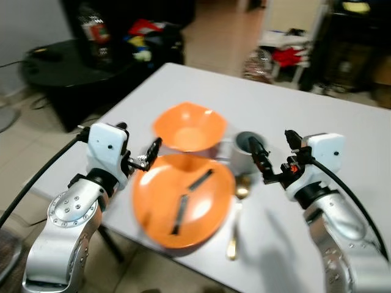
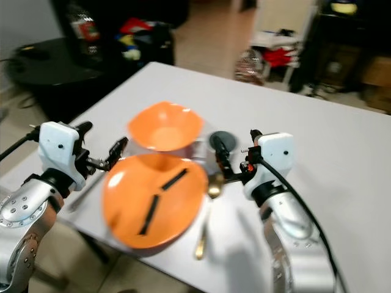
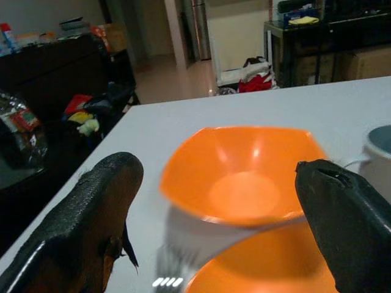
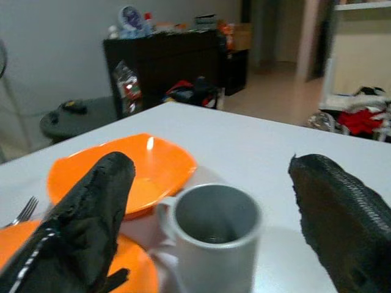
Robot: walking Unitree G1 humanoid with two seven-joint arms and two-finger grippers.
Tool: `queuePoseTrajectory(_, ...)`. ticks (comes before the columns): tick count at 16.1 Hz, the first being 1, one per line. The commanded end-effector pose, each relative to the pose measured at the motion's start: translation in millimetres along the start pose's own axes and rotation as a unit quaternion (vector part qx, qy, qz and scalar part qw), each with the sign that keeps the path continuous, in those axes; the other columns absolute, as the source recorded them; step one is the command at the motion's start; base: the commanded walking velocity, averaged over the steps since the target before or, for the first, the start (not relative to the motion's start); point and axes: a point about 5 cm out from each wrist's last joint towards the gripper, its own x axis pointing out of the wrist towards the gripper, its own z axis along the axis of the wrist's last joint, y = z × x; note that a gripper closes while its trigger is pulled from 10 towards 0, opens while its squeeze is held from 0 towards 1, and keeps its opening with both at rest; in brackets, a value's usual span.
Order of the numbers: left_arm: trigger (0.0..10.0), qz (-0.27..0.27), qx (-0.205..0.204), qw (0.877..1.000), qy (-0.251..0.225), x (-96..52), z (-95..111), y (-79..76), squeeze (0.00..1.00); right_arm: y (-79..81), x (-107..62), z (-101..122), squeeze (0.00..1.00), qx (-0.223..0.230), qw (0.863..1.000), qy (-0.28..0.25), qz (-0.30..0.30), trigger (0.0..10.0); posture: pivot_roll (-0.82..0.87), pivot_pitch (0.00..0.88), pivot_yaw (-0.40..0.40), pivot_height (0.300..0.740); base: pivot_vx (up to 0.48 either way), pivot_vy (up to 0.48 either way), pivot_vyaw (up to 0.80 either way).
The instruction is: Setting the table
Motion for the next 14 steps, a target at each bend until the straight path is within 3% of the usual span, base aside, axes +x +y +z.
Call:
queuePoseTrajectory(1,10.0,0.006,0.003,1.0,0.001,1.0,-0.7,-0.7,0.0,-3.1,-1.7,0.4,1.0,0.0,1.0,0.005,-0.016,10.0,0.09,0.0,0.031,0.74,0.0,-0.33,0.0)
queuePoseTrajectory(4,10.0,0.005,-0.009,1.0,0.001,-0.7,-4.2,-6.2,0.0,-0.2,-0.5,-4.0,0.84,-0.032,0.999,0.018,0.002,10.0,0.09,0.0,0.026,0.74,0.0,-0.331,0.0)
queuePoseTrajectory(6,10.0,0.002,-0.016,1.0,-0.002,-1.5,-3.4,-7.3,0.0,3.8,-2.5,-7.7,0.85,-0.044,0.998,0.034,0.032,10.0,0.09,0.0,0.014,0.74,0.0,-0.159,0.0)
queuePoseTrajectory(8,10.0,0.016,-0.029,0.999,0.008,-1.3,-6.9,-4.1,0.0,8.2,-3.8,-7.8,0.97,-0.052,0.996,0.036,0.059,10.0,0.09,0.0,0.021,0.74,0.0,0.0,0.8)
queuePoseTrajectory(14,10.0,0.006,-0.029,1.0,-0.002,1.9,-1.4,-4.3,0.0,14.1,-5.2,-3.6,0.96,-0.048,0.995,0.018,0.082,10.0,0.08,0.0,0.023,0.74,0.0,0.0,0.8)
